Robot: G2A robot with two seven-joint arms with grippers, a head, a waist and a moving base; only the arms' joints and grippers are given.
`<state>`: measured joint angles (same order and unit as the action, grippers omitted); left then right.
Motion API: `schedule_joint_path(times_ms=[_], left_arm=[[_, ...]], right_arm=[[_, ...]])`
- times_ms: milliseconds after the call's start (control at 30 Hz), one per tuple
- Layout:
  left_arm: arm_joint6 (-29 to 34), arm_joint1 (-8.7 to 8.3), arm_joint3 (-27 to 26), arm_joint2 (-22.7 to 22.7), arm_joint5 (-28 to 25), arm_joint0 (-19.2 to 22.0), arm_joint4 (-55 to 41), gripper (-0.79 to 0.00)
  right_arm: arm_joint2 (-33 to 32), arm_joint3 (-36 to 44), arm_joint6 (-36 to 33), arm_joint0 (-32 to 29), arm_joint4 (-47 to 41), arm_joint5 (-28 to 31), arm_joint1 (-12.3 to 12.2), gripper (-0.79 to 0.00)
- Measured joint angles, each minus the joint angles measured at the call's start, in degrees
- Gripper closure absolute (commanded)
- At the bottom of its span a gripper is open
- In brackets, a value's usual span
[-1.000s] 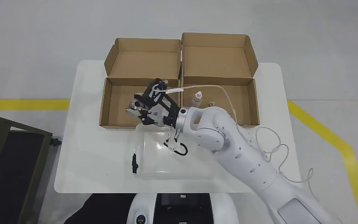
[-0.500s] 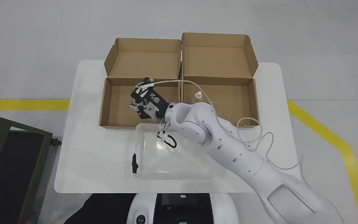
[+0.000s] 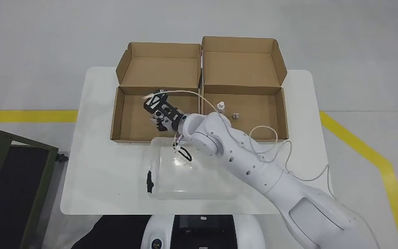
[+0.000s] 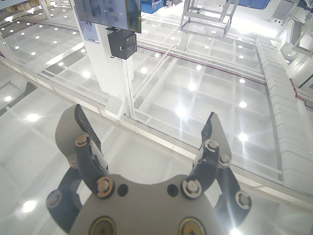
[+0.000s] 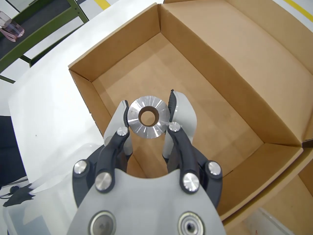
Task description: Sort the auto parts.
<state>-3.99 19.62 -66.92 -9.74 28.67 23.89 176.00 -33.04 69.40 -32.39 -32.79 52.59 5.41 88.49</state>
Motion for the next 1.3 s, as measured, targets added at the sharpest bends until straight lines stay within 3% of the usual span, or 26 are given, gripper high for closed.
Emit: schedule_joint_path(times_ms=[433, 900, 1300], left_arm=[[0.0, 0.00, 0.0, 0.0, 0.0, 0.0, 0.0, -0.785], [0.0, 0.00, 0.0, 0.0, 0.0, 0.0, 0.0, -0.785], [0.0, 0.00, 0.0, 0.0, 0.0, 0.0, 0.0, -0.785]], right_arm=[[1.9, -6.0, -3.5, 2.3, 1.3, 0.0, 3.0, 0.000], [2.6, -10.3, -5.9, 3.7, 2.3, 0.8, 5.7, -0.234], [2.4, -13.2, -7.6, 4.4, 2.6, 2.2, 7.5, -0.332]])
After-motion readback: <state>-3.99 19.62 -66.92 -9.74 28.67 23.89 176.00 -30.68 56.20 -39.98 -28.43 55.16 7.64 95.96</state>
